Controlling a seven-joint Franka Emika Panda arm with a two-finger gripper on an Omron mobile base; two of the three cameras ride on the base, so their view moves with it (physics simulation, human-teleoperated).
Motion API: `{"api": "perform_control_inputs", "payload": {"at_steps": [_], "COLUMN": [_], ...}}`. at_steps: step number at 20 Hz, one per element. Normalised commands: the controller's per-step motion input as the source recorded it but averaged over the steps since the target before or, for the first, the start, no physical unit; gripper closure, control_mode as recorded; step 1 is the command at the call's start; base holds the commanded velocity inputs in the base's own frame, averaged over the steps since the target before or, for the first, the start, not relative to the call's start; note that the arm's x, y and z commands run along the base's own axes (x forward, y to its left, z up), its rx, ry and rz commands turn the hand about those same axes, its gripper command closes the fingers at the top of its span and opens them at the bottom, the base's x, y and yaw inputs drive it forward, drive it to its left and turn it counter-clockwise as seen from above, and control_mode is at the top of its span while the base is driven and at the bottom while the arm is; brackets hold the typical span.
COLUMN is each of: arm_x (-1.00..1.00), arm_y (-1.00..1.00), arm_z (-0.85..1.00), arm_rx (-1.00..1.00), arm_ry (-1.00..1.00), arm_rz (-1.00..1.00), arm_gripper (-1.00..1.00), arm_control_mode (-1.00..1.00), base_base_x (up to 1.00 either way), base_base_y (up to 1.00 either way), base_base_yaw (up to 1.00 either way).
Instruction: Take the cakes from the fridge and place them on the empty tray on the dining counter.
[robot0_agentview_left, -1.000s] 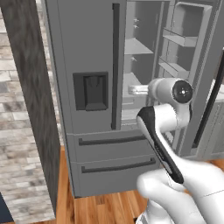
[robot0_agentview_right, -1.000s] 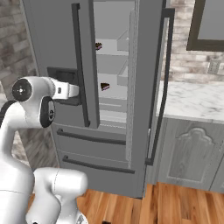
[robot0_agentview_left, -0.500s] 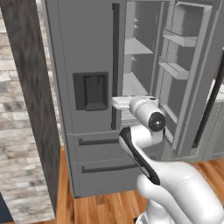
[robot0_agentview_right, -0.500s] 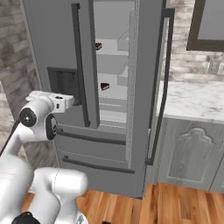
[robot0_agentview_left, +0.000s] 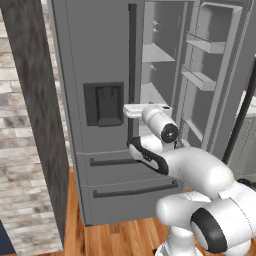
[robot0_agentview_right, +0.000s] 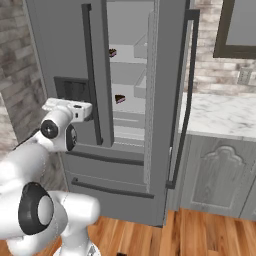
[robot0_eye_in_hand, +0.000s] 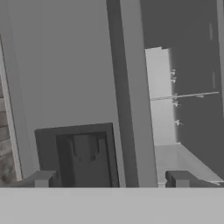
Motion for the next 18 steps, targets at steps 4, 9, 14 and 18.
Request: {"api": "perform_control_inputs", "payload": {"at_steps": [4, 9, 14, 18], "arm_x": [0.74, 0.71, 0.53, 0.64], "arm_y": [0.00, 0.00, 0.00, 0.05], "arm_z": [-0.01, -0.02, 0.00, 0.00], "arm_rx": [0.00, 0.00, 0.00, 0.00], "arm_ry": [-0.07, -0.04, 0.05, 0.00], "arm_rz": [0.00, 0.00, -0.01, -0.06], "arm_gripper": [-1.00, -1.00, -1.00, -1.00], "arm_control_mode": [-1.00, -1.00, -1.00, -1.00], "base_base_x": [0.00, 0.00, 0.00, 0.00], "base_base_y": [0.00, 0.00, 0.00, 0.00], "base_base_yaw": [0.00, 0.00, 0.00, 0.00]}}
